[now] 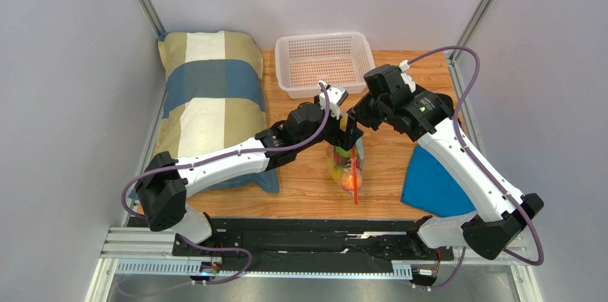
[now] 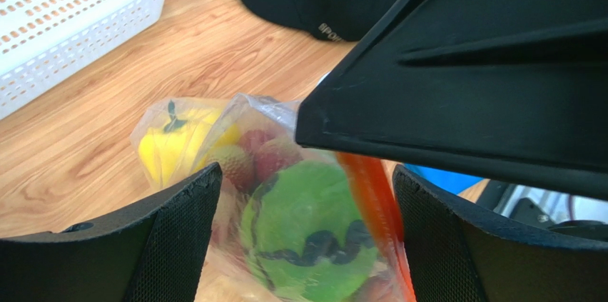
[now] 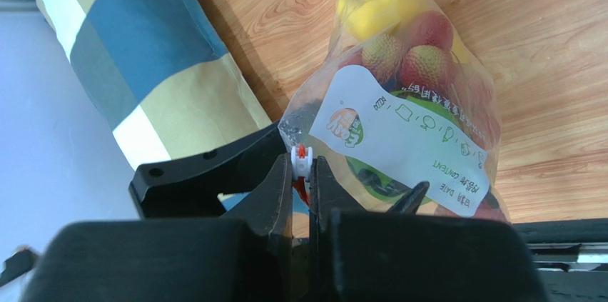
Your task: Open the zip-top bag and remove the fake food
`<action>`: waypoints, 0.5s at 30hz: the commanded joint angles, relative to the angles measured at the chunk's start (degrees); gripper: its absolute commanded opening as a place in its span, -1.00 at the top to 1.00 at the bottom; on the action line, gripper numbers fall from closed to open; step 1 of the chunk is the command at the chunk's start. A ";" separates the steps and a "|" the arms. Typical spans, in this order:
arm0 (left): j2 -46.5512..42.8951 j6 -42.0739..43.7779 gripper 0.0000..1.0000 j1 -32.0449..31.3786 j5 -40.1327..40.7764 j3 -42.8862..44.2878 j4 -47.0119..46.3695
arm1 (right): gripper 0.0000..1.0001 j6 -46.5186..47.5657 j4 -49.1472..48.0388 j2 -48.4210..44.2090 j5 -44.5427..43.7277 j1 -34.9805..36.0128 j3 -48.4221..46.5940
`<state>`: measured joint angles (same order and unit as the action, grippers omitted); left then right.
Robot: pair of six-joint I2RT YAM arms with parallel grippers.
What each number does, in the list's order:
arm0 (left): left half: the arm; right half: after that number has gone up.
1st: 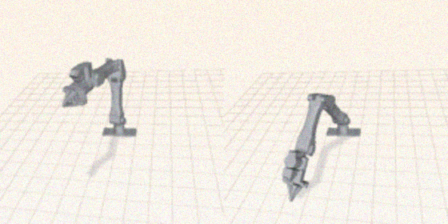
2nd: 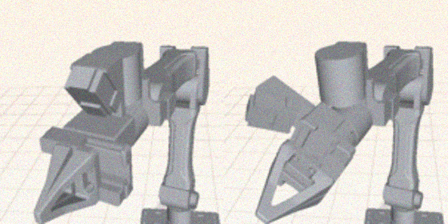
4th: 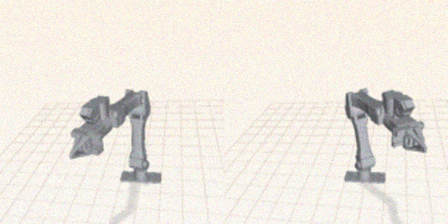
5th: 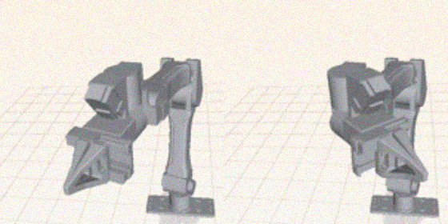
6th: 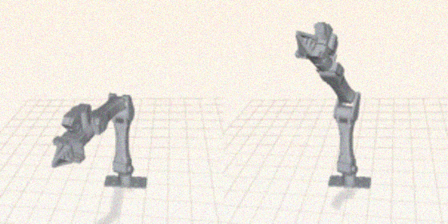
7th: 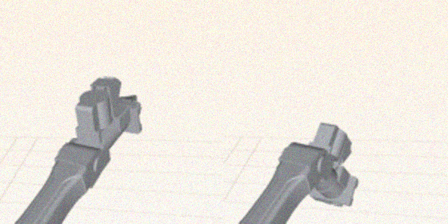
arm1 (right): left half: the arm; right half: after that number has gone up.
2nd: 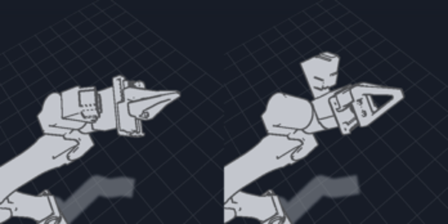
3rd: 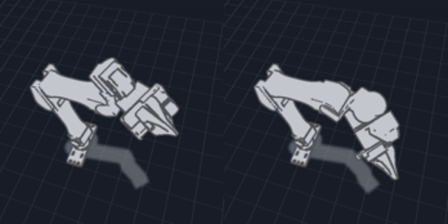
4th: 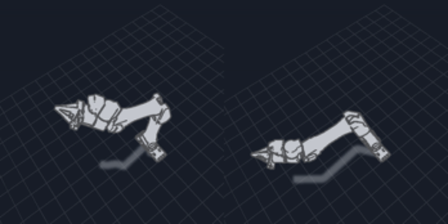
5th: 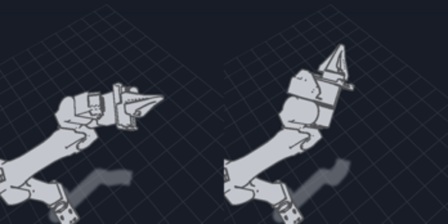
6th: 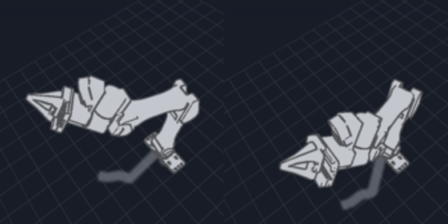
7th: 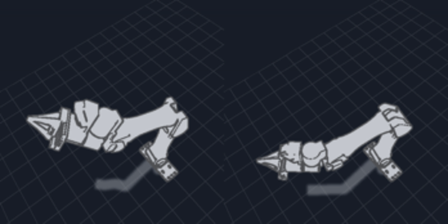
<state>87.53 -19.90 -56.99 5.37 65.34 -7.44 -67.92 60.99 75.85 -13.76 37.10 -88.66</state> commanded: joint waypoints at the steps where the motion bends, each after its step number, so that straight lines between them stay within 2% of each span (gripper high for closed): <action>1: -0.34 -2.68 -0.86 -0.05 -2.02 3.74 -1.26 | 1.00 -6.61 -0.35 -2.29 -3.82 0.87 0.69; 2: -0.25 -3.38 -0.86 -0.05 -2.03 3.65 -1.17 | 1.00 -6.70 -0.26 -2.29 -4.08 1.21 0.34; 3: -0.08 -3.22 -0.74 -0.05 -2.37 3.74 -1.00 | 1.00 -6.96 -0.26 -2.38 -4.26 1.57 0.42; 4: 0.71 -2.52 -0.46 0.12 -3.33 4.35 -0.47 | 0.99 -7.40 -0.35 -2.64 -4.43 1.74 0.59; 5: 1.24 -1.73 0.08 0.21 -4.65 5.23 1.01 | 0.93 -7.49 -0.70 -2.99 -4.43 1.83 1.47; 6: 1.68 -1.81 0.39 0.39 -4.92 6.10 2.68 | 0.83 -7.58 -1.05 -4.04 -4.43 1.83 2.08; 7: 2.29 -1.72 0.55 1.52 -5.88 7.24 4.70 | 0.54 -5.75 -2.01 -4.66 -4.52 1.83 2.61; 8: 2.39 -2.16 0.87 2.14 -9.29 7.60 5.50 | 0.33 -3.38 -3.06 -5.10 -4.78 1.92 4.10; 9: 2.30 -2.59 0.93 2.93 -10.89 7.87 6.38 | -0.16 -1.10 -4.12 -5.54 -4.87 1.66 4.72; 10: 1.69 -2.77 1.00 4.42 -15.25 7.61 7.17 | -0.30 7.71 -6.48 -6.41 -2.44 0.00 5.42; 11: 1.33 -2.60 1.00 5.56 -18.08 7.26 7.18 | -0.40 13.02 -7.98 -7.38 -0.76 -1.32 7.17; 12: 0.55 -2.77 1.00 6.45 -21.24 6.65 7.27 | -0.58 18.47 -9.47 -8.69 1.17 -2.64 8.58; 13: 0.37 -2.95 1.00 8.72 -28.58 6.38 7.01 | -0.60 32.10 -13.84 -12.19 1.89 -4.65 10.42; 14: 0.45 -3.65 1.00 9.78 -32.92 6.03 6.48 | -0.60 37.89 -16.23 -14.22 3.37 -5.37 12.44; 15: 1.24 -4.09 1.00 10.75 -37.31 6.29 6.65 | -0.61 44.30 -18.69 -16.24 9.30 -6.07 17.42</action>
<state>89.69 -22.50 -50.28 -12.34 70.26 -0.34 -54.04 54.30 67.61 -13.72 34.72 -78.94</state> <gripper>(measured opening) 0.007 0.794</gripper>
